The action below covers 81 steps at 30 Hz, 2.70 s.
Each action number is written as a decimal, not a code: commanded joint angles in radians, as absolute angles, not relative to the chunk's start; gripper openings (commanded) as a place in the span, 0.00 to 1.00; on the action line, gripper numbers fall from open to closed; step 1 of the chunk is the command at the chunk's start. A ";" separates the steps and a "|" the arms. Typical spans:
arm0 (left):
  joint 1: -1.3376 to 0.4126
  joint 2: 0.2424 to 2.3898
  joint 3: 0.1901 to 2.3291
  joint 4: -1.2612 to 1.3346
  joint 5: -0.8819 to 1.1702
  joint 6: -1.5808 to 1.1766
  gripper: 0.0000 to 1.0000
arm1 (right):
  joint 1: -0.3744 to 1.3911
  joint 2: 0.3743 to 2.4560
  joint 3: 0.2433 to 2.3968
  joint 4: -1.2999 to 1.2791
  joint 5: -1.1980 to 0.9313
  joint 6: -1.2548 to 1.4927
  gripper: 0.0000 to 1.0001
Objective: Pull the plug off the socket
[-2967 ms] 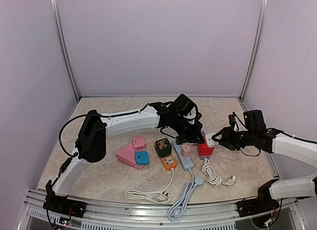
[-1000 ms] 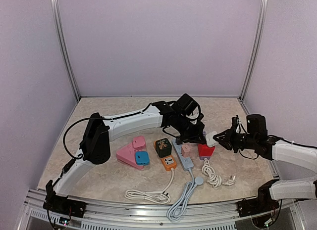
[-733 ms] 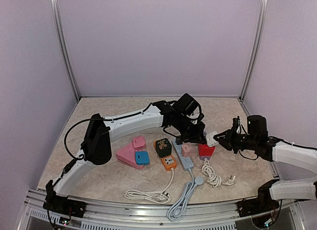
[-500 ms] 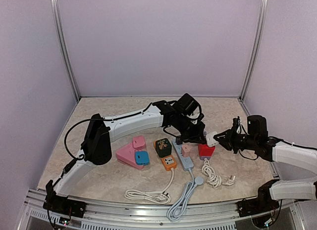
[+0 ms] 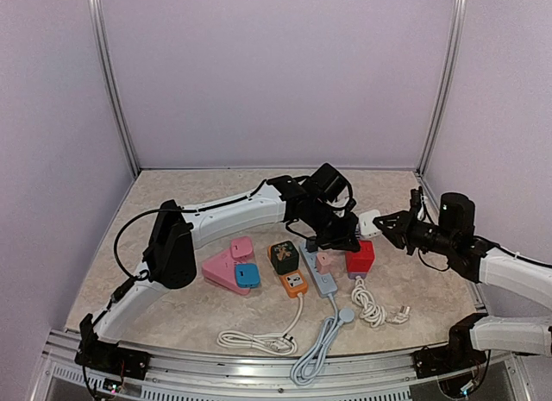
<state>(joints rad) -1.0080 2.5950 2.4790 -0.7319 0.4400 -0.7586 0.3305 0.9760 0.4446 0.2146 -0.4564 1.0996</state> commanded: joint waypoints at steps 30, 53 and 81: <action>-0.853 2.008 2.024 -0.873 0.241 -0.629 0.00 | 0.323 1.324 1.031 -0.525 0.241 0.564 0.03; -0.758 1.695 1.595 -0.671 0.173 -0.691 0.00 | 0.268 1.862 1.200 -0.480 0.641 0.368 0.16; -0.758 1.736 1.618 -0.689 0.181 -0.689 0.00 | 0.270 1.814 1.199 -0.449 0.414 0.365 0.50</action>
